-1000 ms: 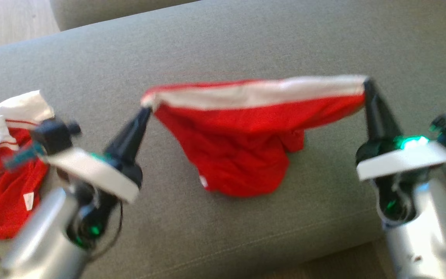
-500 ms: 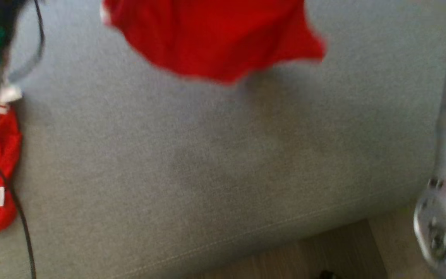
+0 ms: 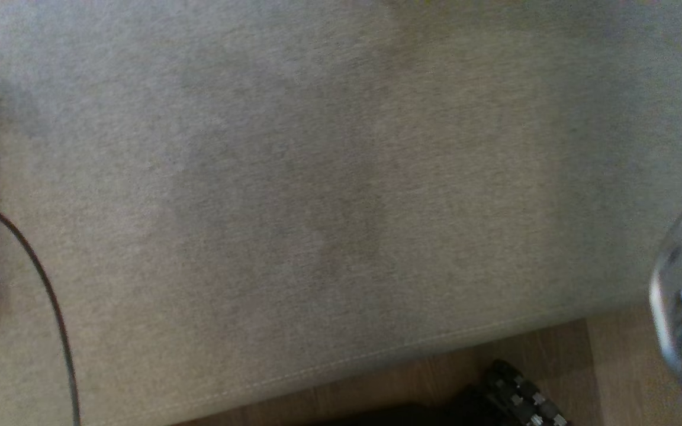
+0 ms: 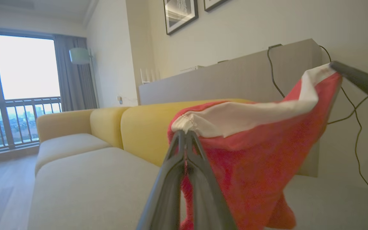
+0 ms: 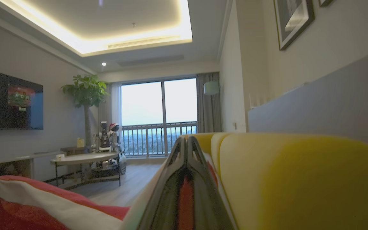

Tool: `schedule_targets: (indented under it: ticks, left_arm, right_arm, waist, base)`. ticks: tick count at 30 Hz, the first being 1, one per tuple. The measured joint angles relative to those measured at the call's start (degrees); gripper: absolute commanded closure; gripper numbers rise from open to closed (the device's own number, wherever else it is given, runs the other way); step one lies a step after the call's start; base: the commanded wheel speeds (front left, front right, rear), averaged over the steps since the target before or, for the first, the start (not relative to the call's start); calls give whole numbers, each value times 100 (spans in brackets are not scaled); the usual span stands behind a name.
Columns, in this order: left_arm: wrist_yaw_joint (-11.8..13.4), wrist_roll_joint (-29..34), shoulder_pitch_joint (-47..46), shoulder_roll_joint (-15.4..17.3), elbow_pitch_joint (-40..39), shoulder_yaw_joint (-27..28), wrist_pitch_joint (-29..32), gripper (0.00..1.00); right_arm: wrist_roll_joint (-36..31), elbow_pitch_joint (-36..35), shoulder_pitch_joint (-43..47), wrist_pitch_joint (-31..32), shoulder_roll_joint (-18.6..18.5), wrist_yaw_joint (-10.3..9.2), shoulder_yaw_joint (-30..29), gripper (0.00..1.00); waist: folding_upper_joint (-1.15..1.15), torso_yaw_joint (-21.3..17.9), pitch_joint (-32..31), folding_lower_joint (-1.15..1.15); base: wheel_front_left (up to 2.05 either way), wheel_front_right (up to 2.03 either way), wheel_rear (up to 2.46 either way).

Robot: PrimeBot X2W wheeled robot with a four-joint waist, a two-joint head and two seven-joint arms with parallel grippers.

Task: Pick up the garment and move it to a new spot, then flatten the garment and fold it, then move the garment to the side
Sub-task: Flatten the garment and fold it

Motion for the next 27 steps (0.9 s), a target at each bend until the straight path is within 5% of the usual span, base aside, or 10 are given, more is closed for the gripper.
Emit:
schedule_targets:
  ticks: [6, 19, 27]
  left_arm:
    - [-34, 133, 2036, 417, -811, -231, 1, 100]
    - [-41, 773, 5199, 955, -2068, -300, 2, 100]
    - [-41, 1044, 6679, 1010, -2586, 107, 2, 100]
  right_arm:
    - [129, -18, 2040, 36, 41, 0, 379, 100]
    - [697, -1708, 6011, 982, 82, 0, -65, 100]
    - [1114, -2452, 7558, 1300, 149, 0, -278, 100]
  waist:
    - [0, 158, -40, -3]
    - [1, 227, -797, -4]
    - [1, 245, -1288, -4]
  base:
    - [0, 0, 0]
    - [0, 0, 0]
    - [0, 0, 0]
